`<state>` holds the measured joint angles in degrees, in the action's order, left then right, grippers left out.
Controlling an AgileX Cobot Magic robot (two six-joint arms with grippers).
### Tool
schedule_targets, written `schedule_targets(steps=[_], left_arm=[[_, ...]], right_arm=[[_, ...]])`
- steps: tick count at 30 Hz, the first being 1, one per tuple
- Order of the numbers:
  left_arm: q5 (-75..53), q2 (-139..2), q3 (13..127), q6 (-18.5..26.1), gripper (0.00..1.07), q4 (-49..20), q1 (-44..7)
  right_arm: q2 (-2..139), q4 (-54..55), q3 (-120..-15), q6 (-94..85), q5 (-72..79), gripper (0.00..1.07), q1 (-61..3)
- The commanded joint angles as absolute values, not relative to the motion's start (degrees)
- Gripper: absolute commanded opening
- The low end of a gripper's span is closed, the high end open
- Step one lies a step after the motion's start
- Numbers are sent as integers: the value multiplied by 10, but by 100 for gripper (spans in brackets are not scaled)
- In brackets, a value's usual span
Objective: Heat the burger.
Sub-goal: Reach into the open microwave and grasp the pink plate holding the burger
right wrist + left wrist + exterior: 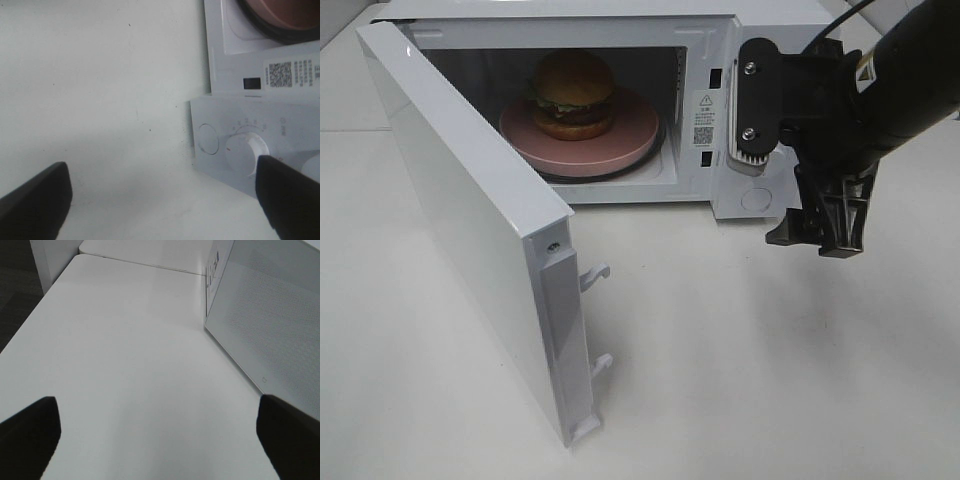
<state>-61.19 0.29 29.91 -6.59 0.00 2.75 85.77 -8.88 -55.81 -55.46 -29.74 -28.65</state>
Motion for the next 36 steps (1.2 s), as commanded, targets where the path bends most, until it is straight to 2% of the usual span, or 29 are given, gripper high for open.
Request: schedule_targets(steps=[1,5,13,18,36], left_arm=[[-610,5,300,-66,100,-3,28],[-610,5,300,-66,100,-3,28],[-610,5,300,-66,100,-3,28],[-610,5,300,-66,100,-3,28],[-610,5,300,-66,100,-3,28]], right_arm=[[882,-108,-585,-532,-296,97,-303],[919,-150,-622,-507,-304,95,-325],[964,-159,-663,-497,-304,94,-345],[1015,-212,-709,-452,-286,92,-370],[1129,-237,-799,-403,-226,88,-375]])
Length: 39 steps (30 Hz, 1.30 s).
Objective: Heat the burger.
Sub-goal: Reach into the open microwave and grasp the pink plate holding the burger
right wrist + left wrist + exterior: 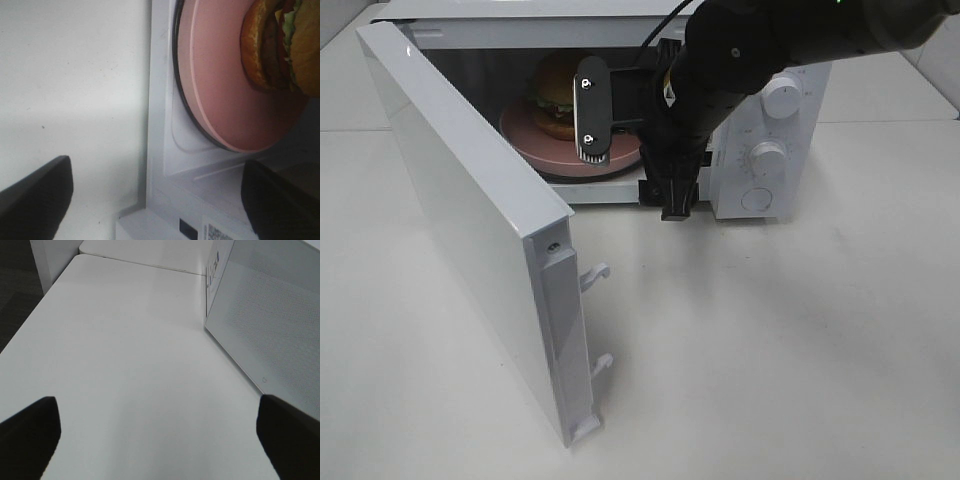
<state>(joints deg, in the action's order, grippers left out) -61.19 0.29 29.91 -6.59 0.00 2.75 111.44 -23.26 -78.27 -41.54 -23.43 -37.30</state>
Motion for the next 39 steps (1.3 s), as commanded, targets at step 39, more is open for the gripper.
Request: schedule_targets(steps=[39], left_arm=[[-611,5,300,-66,100,9,28]], right_arm=[[1352,-221,-1043,-379,-229,80,-374]])
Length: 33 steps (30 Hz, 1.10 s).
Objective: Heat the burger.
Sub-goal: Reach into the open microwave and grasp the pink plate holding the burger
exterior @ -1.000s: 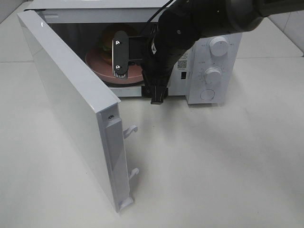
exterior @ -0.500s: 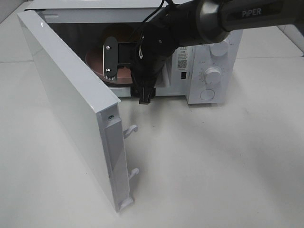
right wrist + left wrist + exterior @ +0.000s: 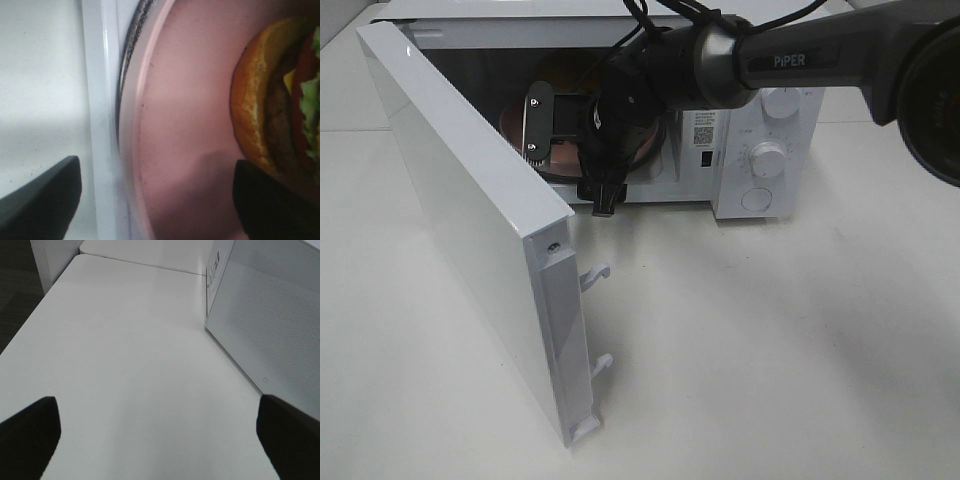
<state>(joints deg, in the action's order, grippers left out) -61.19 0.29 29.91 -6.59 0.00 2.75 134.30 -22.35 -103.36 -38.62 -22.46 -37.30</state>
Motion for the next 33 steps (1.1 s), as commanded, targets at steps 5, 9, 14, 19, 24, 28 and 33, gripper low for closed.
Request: schedule_targets(steps=[5,9,14,19,24,28,33], left_arm=[[-611,5,300,-66,100,13,28],[-611,5,300,-66,100,16,28],[-611,5,300,-66,100,17,28],[-611,5,300,-66,100,17,28],[-611,5,300,-66,100,17,28],[-611,5,300,-66,100,17,28],[-611,5,300,-66,100,17,28]], right_arm=[[1362,-221,-1050,-379,-231,79,-374],[1368,-220,-1051,-379,-234,78,-374],[1368,-207,-1051,-379,-234,76,-374],[1378,-207,-1051,-379,-234,76,-374],[1381,-207,-1051,-379,-234,76,-374],[1381,-207,-1051,-376,-235,76,-374],[1380,-207,-1051,-353,-242,65,-374]])
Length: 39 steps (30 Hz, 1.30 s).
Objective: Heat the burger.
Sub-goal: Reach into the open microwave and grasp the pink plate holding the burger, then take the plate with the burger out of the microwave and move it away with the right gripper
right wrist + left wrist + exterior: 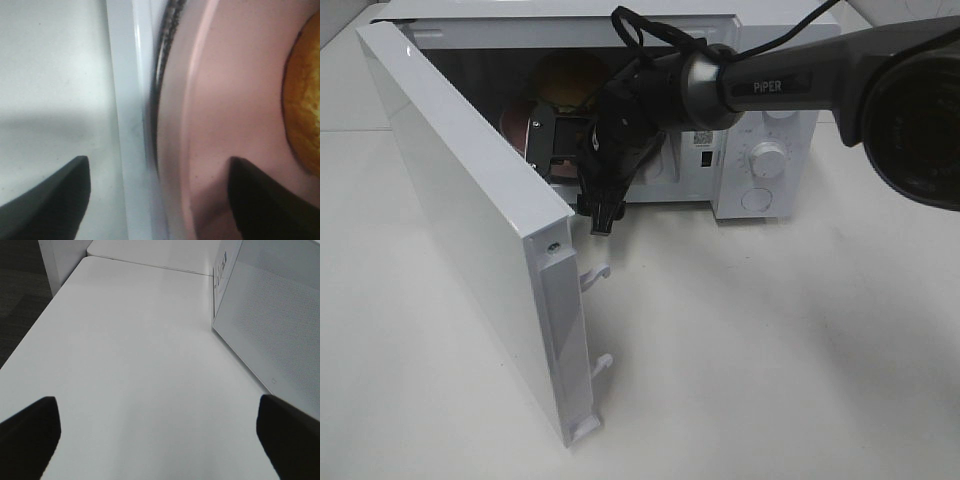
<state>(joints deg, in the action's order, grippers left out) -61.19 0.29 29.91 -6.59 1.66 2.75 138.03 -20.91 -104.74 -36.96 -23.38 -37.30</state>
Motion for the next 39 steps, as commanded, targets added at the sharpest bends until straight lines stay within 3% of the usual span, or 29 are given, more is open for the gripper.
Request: schedule_targets(steps=[1,2,5,6,7,8,10,25,39], left_arm=[[-611,5,300,-66,100,17,28],[-611,5,300,-66,100,17,28],[-611,5,300,-66,100,17,28],[-611,5,300,-66,100,17,28],[-611,5,300,-66,100,17,28],[-611,5,300,-66,100,17,28],[-611,5,300,-66,100,17,28],[-611,5,300,-66,100,17,28],[-611,5,300,-66,100,17,28]], right_arm=[[1379,-207,-1051,-353,-245,60,-374],[1379,-207,-1051,-353,-245,60,-374],[1367,-198,-1051,-353,-257,25,-374],[1367,-198,-1051,-353,-257,25,-374],[1360,-180,-1051,-353,-264,11,-374],[1360,-180,-1051,-353,-264,11,-374],[1349,-164,-1051,-354,-277,0,-374],[1307,-73,-1051,-482,-361,0,-375],[1269,-73,-1015,-550,-387,0,-375]])
